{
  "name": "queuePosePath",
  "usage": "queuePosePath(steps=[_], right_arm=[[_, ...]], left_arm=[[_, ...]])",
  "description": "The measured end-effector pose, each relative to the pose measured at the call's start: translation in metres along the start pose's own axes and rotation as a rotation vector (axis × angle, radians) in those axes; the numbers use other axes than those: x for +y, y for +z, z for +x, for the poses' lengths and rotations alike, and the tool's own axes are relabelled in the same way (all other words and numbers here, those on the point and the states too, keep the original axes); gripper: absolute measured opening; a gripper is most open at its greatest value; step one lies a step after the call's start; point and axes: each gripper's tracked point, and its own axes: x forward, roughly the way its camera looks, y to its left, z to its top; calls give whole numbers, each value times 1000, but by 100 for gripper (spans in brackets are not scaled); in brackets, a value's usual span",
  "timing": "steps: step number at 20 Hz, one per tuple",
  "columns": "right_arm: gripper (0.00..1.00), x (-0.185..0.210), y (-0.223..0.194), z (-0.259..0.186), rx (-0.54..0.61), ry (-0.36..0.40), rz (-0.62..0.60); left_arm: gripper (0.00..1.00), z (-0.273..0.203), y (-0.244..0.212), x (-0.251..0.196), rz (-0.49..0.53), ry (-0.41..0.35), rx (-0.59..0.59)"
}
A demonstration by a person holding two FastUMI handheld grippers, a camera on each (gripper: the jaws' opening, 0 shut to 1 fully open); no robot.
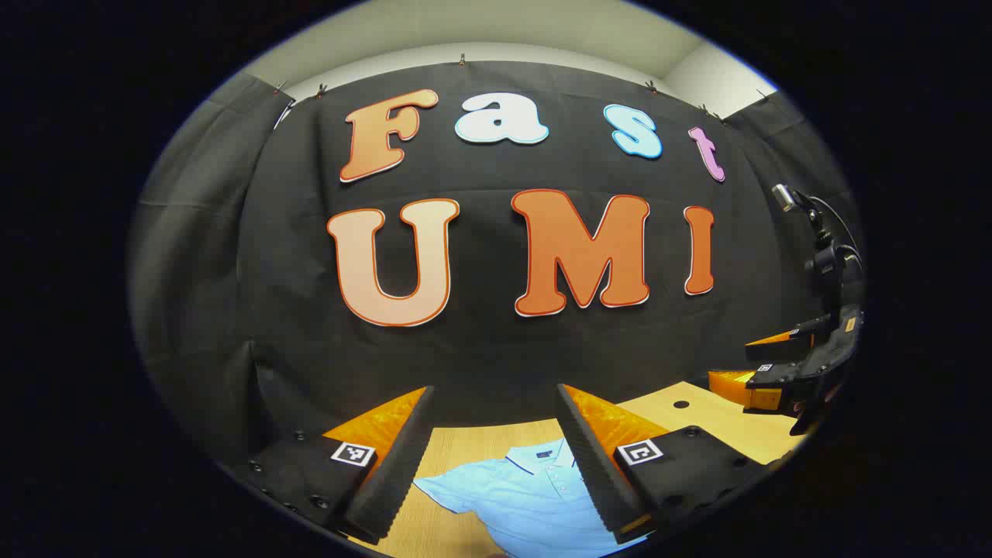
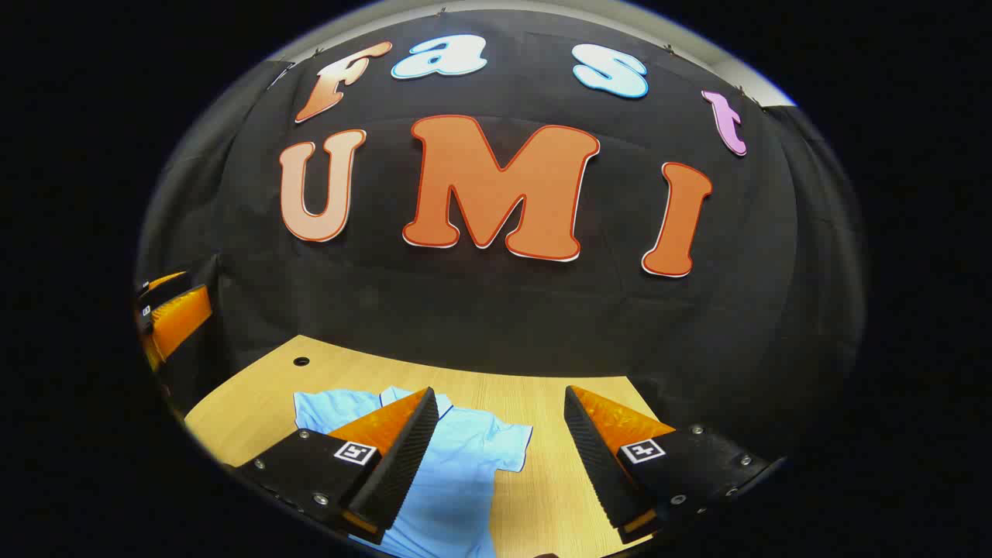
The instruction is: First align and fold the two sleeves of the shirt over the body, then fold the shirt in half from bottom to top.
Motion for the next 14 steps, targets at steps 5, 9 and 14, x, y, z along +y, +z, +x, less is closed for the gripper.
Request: queuePosePath(steps=[5, 9, 14], right_arm=[[99, -3, 1, 6, -2, 20, 13], [98, -6, -2, 12, 6, 21, 5], [99, -8, -14, 21, 54, 19, 23]], left_arm=[[98, -2, 1, -4, -2, 19, -5], [98, -2, 3, -5, 9, 29, -8], [98, 0, 5, -7, 15, 36, -14]])
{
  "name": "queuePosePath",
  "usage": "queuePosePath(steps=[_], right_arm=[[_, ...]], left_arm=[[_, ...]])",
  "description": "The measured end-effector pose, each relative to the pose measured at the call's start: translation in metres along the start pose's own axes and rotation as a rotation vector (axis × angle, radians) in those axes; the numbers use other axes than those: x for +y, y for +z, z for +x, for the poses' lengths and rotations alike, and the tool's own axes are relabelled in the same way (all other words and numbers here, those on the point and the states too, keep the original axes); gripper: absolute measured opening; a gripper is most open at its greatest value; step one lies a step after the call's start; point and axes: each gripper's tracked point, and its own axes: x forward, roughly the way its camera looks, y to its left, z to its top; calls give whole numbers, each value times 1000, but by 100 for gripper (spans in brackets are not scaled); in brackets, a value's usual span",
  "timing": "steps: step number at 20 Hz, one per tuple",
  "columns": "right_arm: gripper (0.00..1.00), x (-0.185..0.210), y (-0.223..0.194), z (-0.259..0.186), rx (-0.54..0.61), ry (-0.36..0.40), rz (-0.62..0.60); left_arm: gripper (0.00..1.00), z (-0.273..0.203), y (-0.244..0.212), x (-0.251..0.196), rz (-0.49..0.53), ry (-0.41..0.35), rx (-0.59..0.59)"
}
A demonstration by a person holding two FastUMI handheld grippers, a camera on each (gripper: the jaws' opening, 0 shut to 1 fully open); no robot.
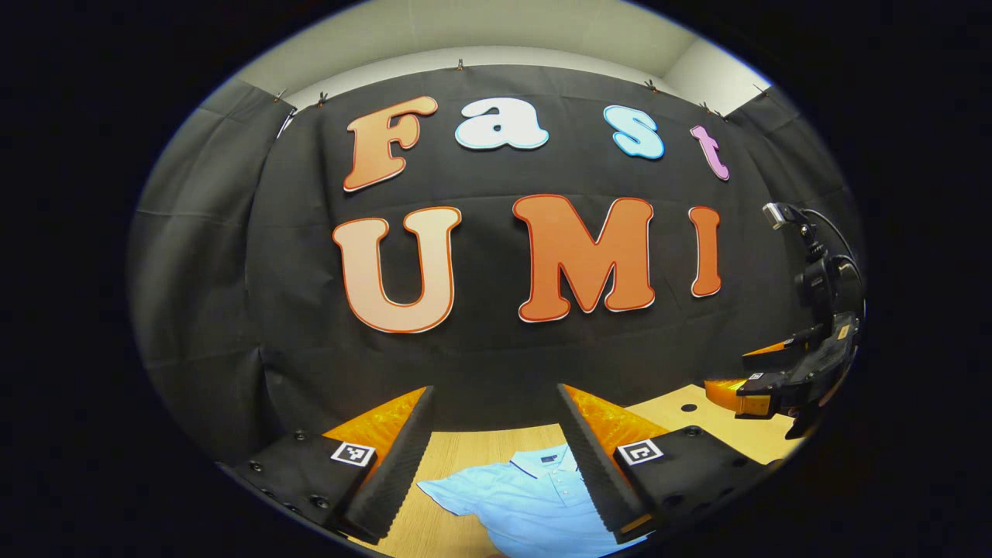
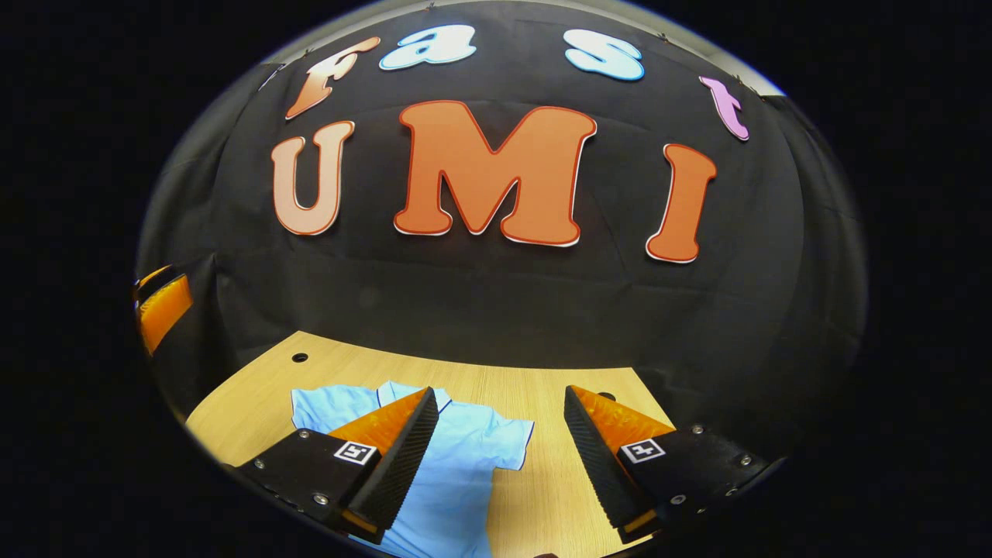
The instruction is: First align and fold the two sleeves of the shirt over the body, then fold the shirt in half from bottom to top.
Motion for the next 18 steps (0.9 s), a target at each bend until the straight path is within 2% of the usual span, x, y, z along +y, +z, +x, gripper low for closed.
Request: queuePosePath(steps=[3, 7, 14, 18], right_arm=[[98, -2, -4, 10, 20, -8, 0], [98, 1, -22, 34, 105, -2, -9], [98, -2, -72, 78, 359, -10, -5], [98, -17, -101, 102, 494, -14, -35]], left_arm=[[98, 1, -1, 1, 7, 6, -2], [98, -3, 2, 13, 14, 40, -15], [98, -14, -9, 39, 1, 117, 14], [98, -20, -23, 47, 10, 160, 55]])
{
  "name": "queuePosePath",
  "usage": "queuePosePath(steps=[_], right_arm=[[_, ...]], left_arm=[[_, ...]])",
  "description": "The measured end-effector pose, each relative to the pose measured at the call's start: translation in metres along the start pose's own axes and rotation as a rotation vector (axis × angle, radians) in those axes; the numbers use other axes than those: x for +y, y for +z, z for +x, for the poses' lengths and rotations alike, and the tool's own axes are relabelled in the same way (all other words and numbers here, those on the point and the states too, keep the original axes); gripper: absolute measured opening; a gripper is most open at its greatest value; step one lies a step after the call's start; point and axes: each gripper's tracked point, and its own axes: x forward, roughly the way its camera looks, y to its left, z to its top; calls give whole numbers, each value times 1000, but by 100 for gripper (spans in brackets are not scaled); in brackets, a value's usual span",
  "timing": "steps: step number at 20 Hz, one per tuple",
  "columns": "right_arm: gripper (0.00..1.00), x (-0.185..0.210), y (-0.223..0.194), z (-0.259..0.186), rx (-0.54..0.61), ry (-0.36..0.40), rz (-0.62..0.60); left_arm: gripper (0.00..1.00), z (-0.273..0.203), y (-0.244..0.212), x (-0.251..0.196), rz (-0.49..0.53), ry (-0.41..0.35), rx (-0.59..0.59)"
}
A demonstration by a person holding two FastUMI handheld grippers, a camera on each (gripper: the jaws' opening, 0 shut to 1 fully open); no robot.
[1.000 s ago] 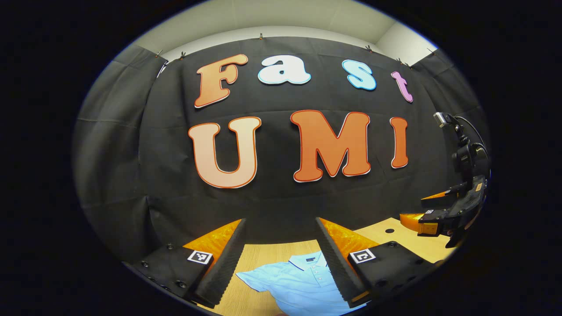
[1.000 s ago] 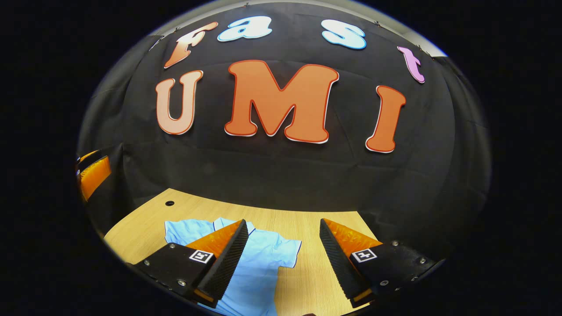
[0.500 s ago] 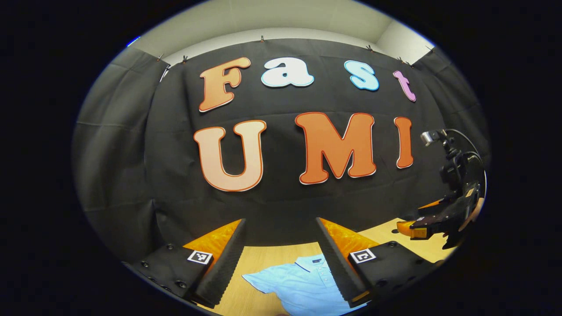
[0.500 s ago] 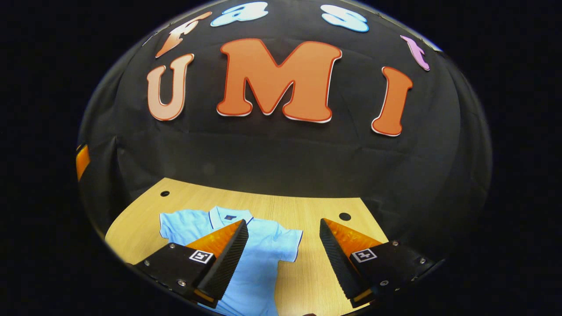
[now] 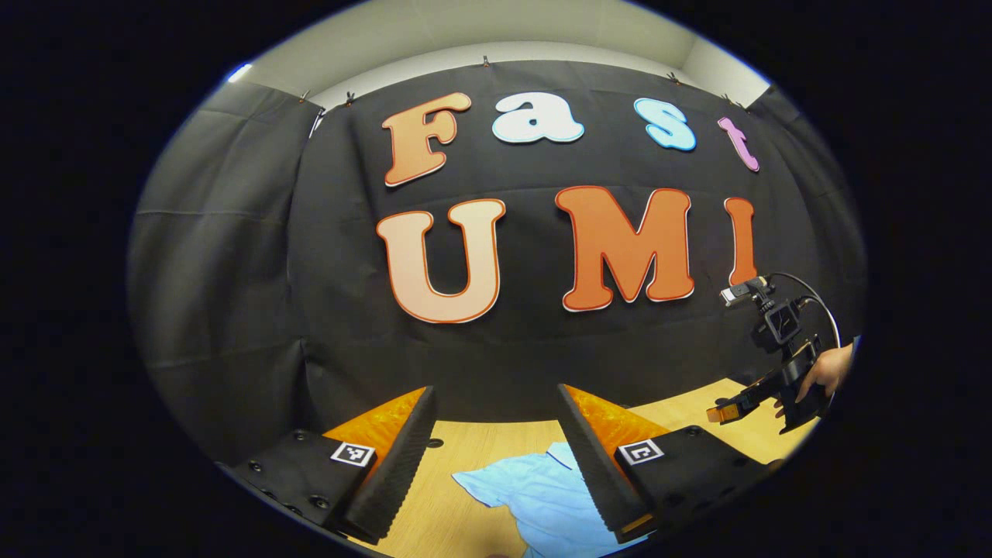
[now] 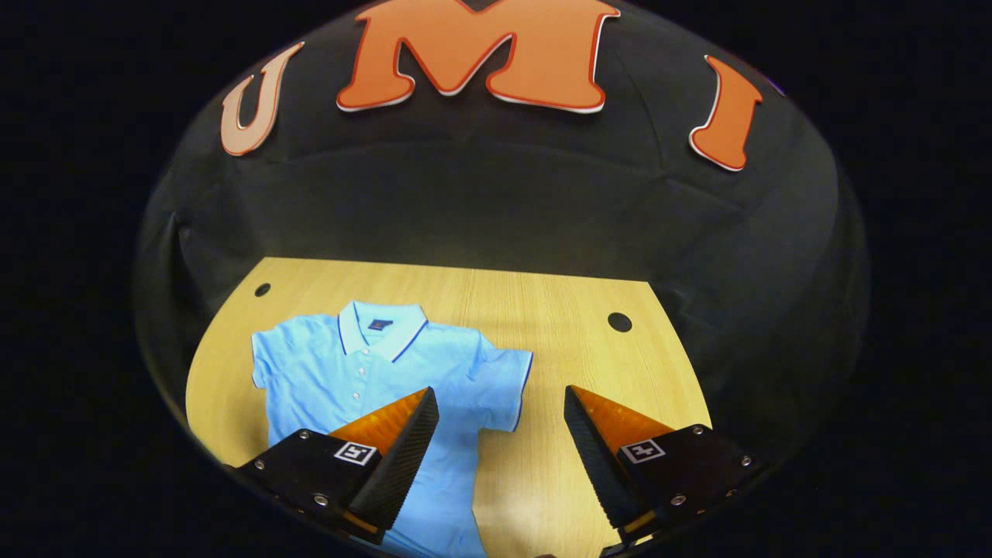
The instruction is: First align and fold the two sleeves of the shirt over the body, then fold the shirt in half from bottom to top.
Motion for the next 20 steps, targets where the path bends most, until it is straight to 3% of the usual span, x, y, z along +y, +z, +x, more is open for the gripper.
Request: queuePosePath(steps=[5, 11, 15, 20], right_arm=[[97, -6, -28, 51, 188, 27, 11], [95, -8, -42, 102, 312, 44, 15], [89, -9, -59, 134, 390, 52, 64], [79, -11, -80, 163, 458, 42, 85]], left_arm=[[98, -8, -19, 6, 17, 58, 65], [100, -20, -38, 14, 34, 150, 137], [100, -29, -58, 16, -17, 202, 213], [100, -32, -57, 13, 7, 233, 233]])
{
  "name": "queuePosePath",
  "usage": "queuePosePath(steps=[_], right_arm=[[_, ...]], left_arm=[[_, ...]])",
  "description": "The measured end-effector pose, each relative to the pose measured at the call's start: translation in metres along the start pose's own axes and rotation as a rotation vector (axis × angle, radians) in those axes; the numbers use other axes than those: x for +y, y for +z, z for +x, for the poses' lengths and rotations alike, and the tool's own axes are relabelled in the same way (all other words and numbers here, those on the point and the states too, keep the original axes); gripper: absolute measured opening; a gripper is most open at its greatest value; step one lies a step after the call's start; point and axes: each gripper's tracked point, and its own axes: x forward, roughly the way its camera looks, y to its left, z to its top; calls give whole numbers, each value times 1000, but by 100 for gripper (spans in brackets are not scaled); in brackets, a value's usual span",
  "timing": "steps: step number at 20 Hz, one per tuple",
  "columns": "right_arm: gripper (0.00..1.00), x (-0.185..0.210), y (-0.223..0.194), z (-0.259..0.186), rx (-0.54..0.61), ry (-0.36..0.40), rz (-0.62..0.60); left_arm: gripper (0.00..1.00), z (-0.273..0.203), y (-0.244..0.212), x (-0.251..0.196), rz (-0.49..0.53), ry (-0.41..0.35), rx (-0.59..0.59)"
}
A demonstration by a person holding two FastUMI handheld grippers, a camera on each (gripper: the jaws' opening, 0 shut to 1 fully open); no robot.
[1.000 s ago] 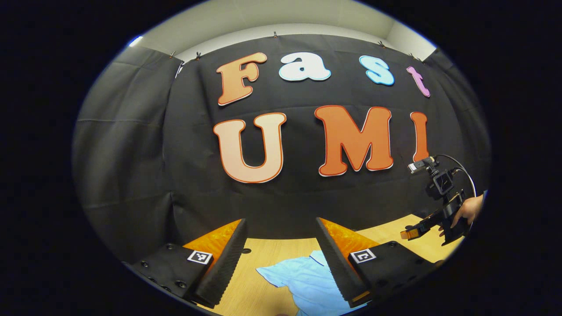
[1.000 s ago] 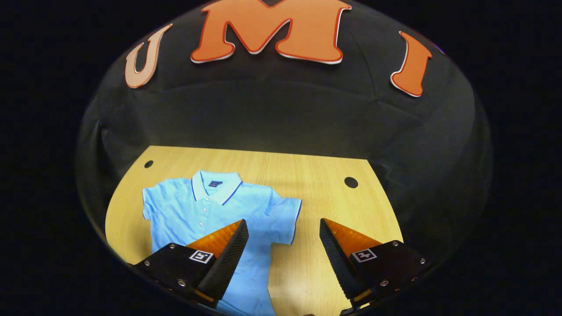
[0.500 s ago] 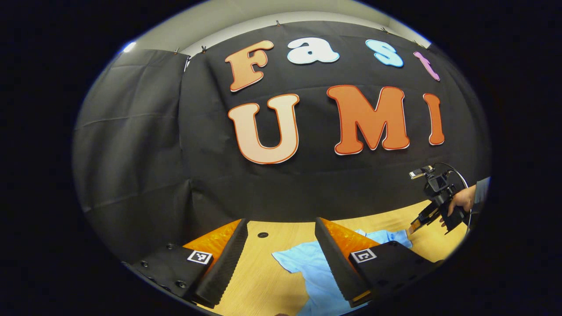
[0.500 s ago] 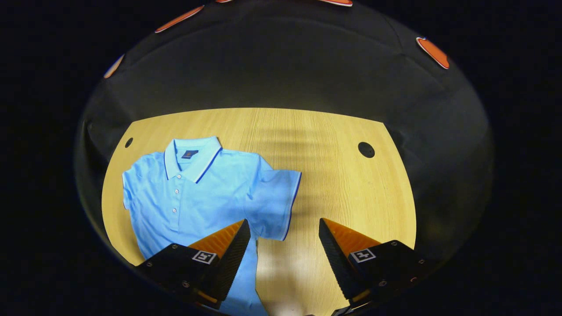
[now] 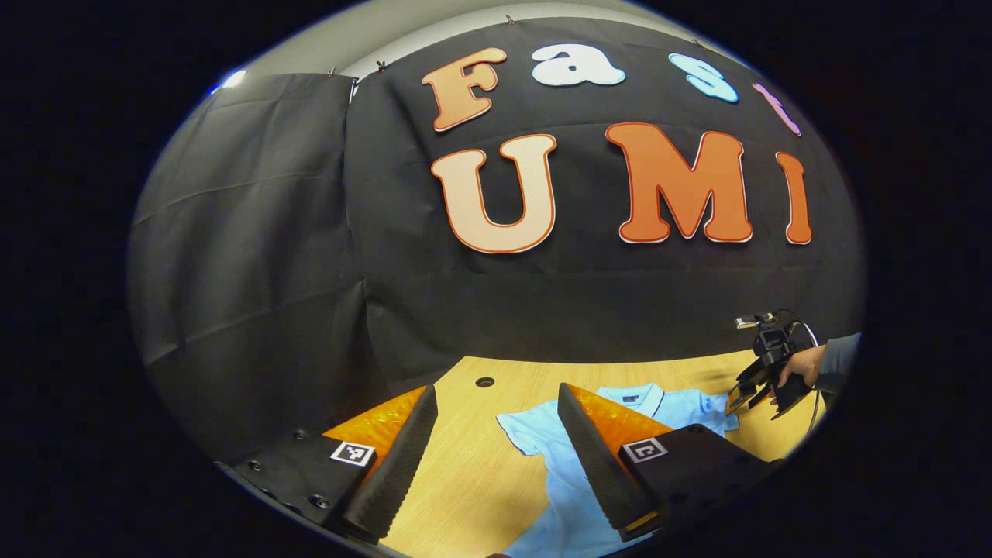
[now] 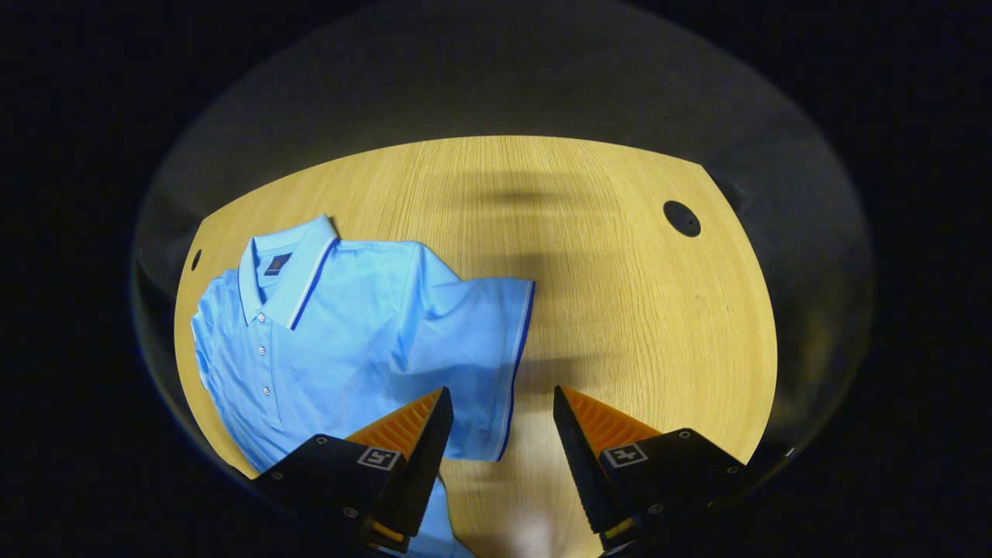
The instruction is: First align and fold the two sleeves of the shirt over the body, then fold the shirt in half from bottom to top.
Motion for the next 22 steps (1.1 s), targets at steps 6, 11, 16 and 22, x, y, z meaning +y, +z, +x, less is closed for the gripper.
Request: queuePosePath(steps=[6, 11, 16, 22], right_arm=[[56, 8, 0, 14, 19, 3, 8], [16, 6, 3, 15, 13, 14, 80], [4, 17, 8, 3, -6, 173, 194], [3, 56, 42, -41, -144, 327, 164]], left_arm=[[100, -1, 3, -21, 43, -22, 5], [100, -2, 5, -29, 51, -36, 1], [100, -7, 6, -27, 49, -27, 1], [100, -7, 3, -15, 31, -1, 14]])
